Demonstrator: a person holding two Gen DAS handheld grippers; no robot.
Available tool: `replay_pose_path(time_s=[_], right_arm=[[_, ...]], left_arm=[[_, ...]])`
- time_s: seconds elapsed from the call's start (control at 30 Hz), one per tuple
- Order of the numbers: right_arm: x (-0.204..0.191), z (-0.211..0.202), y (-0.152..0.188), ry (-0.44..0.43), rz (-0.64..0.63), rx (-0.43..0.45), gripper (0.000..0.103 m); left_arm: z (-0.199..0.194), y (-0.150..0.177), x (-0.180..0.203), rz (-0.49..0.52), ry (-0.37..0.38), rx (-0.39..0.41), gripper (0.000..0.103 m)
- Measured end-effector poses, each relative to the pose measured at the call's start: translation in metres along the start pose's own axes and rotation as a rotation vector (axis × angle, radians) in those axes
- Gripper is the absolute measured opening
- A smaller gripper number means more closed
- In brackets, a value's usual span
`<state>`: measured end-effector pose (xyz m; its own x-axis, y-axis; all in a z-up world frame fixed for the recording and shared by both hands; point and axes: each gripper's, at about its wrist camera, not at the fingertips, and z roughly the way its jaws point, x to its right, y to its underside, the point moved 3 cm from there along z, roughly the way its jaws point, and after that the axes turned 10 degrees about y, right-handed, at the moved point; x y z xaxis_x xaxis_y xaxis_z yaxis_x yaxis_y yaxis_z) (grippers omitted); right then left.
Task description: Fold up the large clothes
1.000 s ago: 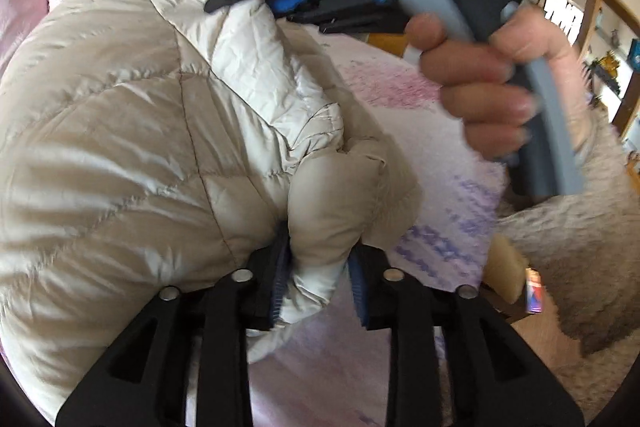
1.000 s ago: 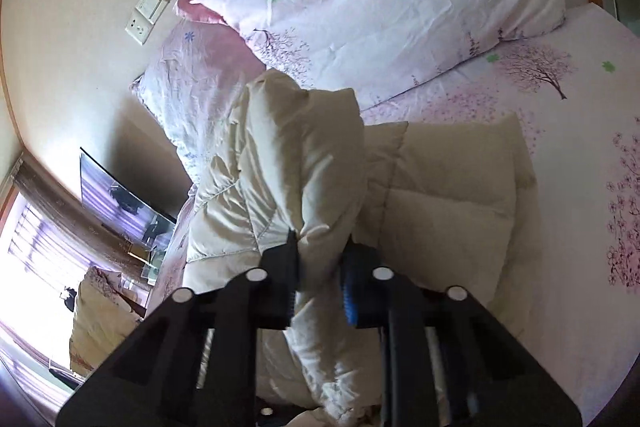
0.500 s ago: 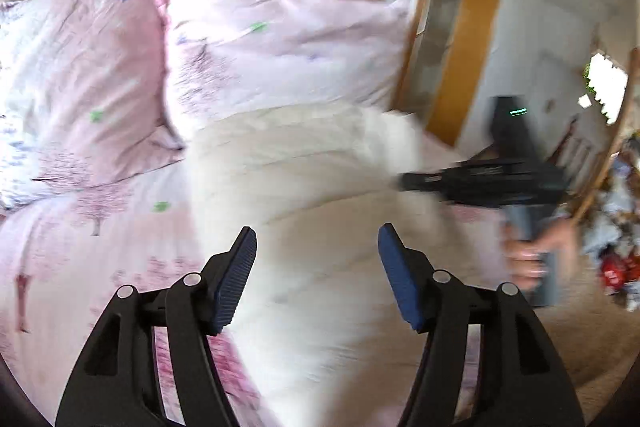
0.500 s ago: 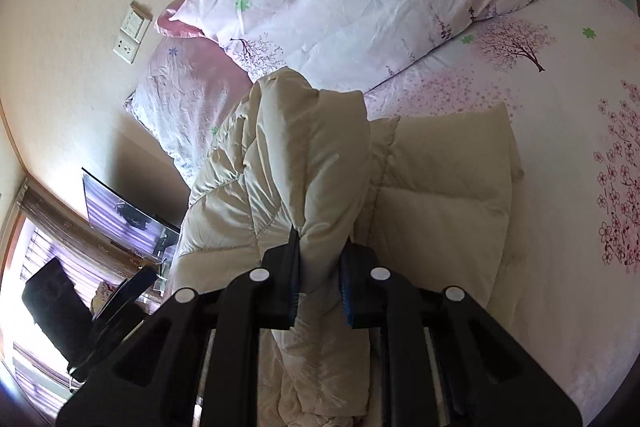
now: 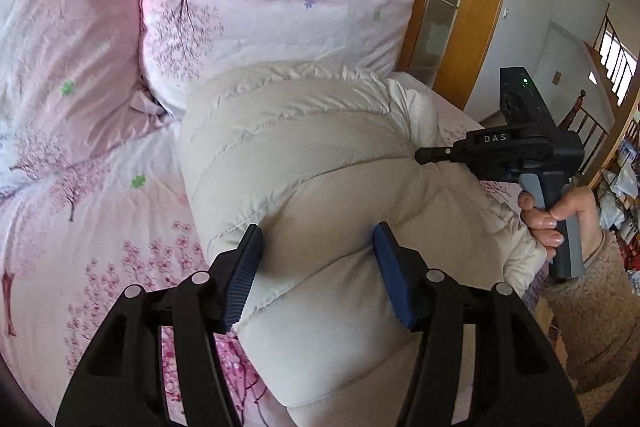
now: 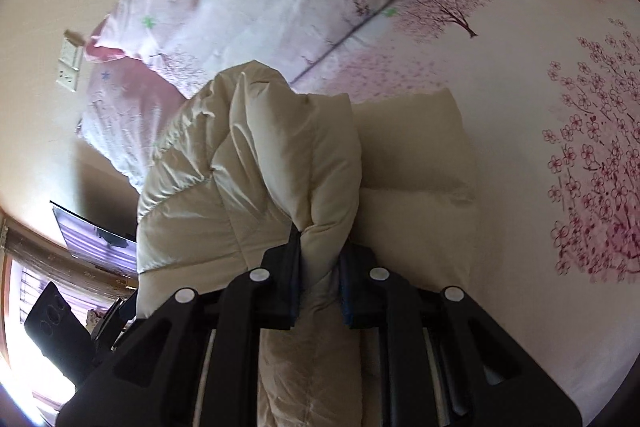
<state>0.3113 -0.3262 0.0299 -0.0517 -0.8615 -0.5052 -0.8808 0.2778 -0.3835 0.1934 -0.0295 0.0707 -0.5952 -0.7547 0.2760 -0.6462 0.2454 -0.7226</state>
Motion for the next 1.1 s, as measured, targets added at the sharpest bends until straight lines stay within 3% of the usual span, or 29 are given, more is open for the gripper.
replay_pose_path(time_s=[0.13,0.27,0.37,0.5,0.57,0.67,0.8,0.9,1.1], right_arm=[[0.010,0.006,-0.008,0.036,0.001,-0.027,0.018],[0.018,0.005,-0.010,0.057,-0.002,-0.027,0.024],[0.011,-0.018,0.000,0.145,-0.059,0.065,0.041],[-0.007,-0.069,0.027,0.168,-0.148,0.242,0.044],[-0.019,-0.083,0.045,0.142,-0.210,0.279,0.044],[-0.033,-0.084,0.070,0.124,-0.301,0.265,0.044],[-0.037,-0.069,0.091,0.181,-0.359,0.222,0.044],[-0.026,-0.054,0.098,0.222,-0.350,0.177,0.043],[-0.004,-0.035,0.101,0.188,-0.280,0.116,0.043]], left_arm=[[0.022,0.004,-0.001,-0.025,0.034,-0.057,0.058],[0.042,0.008,0.002,-0.008,0.014,-0.094,0.059],[0.045,0.010,0.005,0.002,0.009,-0.101,0.059],[0.042,0.012,0.006,-0.001,0.011,-0.093,0.059],[0.041,0.012,0.006,0.001,0.009,-0.089,0.059],[0.039,0.012,0.008,0.002,-0.002,-0.082,0.059],[0.038,0.012,0.009,0.001,-0.009,-0.075,0.059],[0.037,0.012,0.008,-0.001,-0.008,-0.073,0.059],[0.040,0.011,0.013,0.025,-0.028,-0.071,0.059]])
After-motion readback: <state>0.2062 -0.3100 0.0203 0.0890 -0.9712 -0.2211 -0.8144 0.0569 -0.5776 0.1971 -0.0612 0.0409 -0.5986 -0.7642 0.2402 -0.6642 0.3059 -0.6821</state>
